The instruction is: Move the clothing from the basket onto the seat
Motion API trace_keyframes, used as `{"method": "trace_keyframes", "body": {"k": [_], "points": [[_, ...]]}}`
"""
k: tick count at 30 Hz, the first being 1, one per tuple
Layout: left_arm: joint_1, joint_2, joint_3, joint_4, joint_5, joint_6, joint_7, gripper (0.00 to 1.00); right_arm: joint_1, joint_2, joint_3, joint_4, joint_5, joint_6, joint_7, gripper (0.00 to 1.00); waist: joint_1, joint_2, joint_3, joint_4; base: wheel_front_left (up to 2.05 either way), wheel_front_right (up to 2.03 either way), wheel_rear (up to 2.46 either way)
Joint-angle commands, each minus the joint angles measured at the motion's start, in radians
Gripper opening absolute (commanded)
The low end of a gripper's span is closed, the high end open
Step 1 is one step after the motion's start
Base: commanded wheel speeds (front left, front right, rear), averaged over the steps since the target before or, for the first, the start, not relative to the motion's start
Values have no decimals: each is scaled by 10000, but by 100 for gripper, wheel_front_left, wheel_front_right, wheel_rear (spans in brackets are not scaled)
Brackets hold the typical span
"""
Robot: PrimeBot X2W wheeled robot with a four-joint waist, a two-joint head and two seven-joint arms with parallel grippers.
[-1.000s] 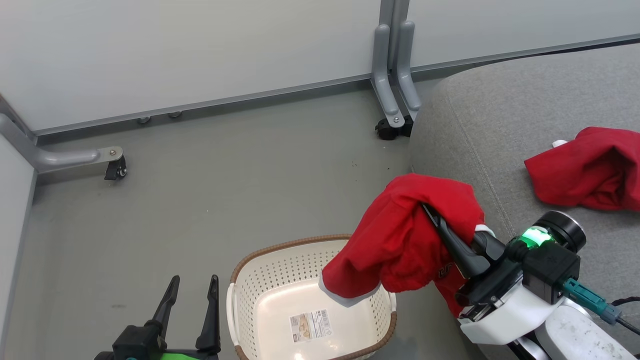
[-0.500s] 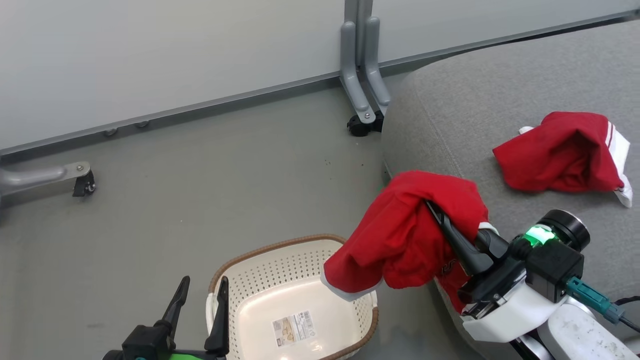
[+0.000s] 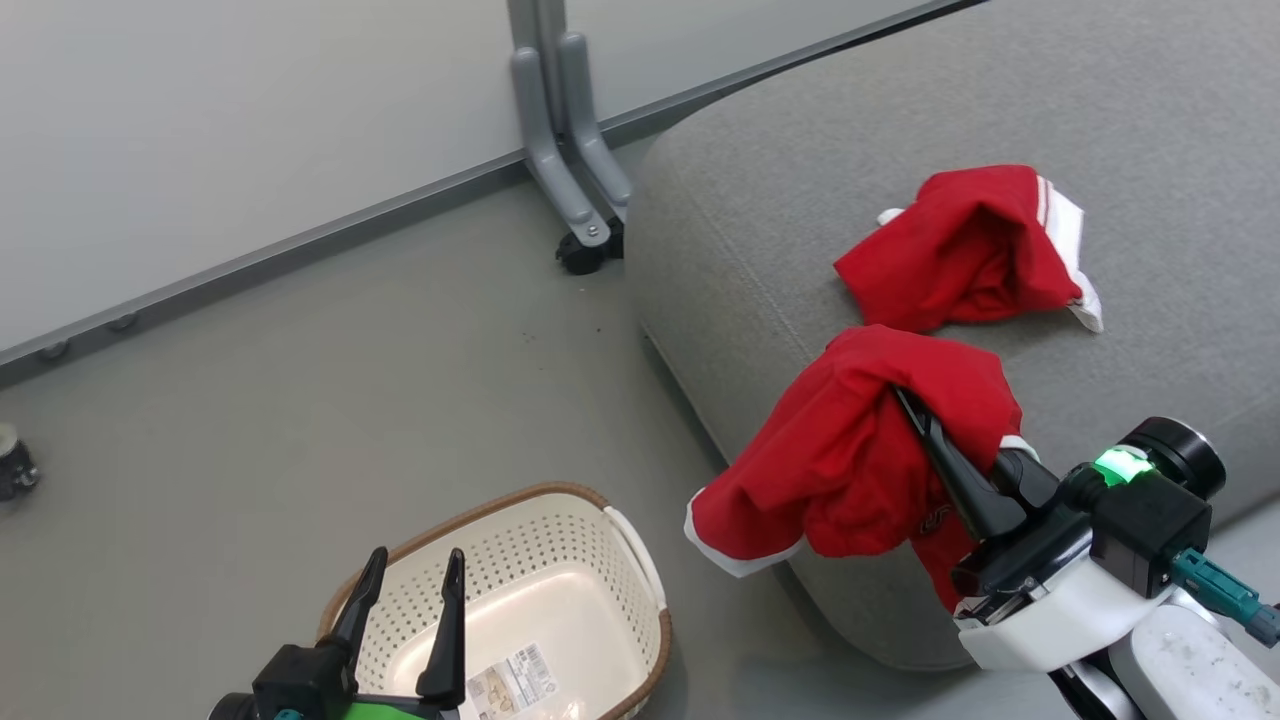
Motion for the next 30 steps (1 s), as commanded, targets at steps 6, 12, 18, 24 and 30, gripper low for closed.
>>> {"method": "trace_keyframes", "body": {"k": [6,12,18,24,30], "points": [[-371,30,-158,67,142,-23,1,100,381,157,-490,-114,-92,-3,-29,0,0,0,278,-1555,0,0,0],[-905,81,-666,433,200,-23,3,100,976,550,-1488,-408,-330,-3,-29,0,0,0,627,-1769,0,0,0],[-1524,266,-1276,804,53,-23,3,100,1660,989,-2460,-791,-568,-3,-29,0,0,0,926,-1916,0,0,0],[-1907,452,-1640,1016,-134,-23,3,100,2067,1362,-2854,-1061,-821,-3,-29,0,0,0,1039,-1944,11,11,11],[-1852,508,-1711,956,-257,-23,1,100,2185,1532,-2948,-1090,-918,-3,-29,0,0,0,1024,-1936,4,4,4]]}}
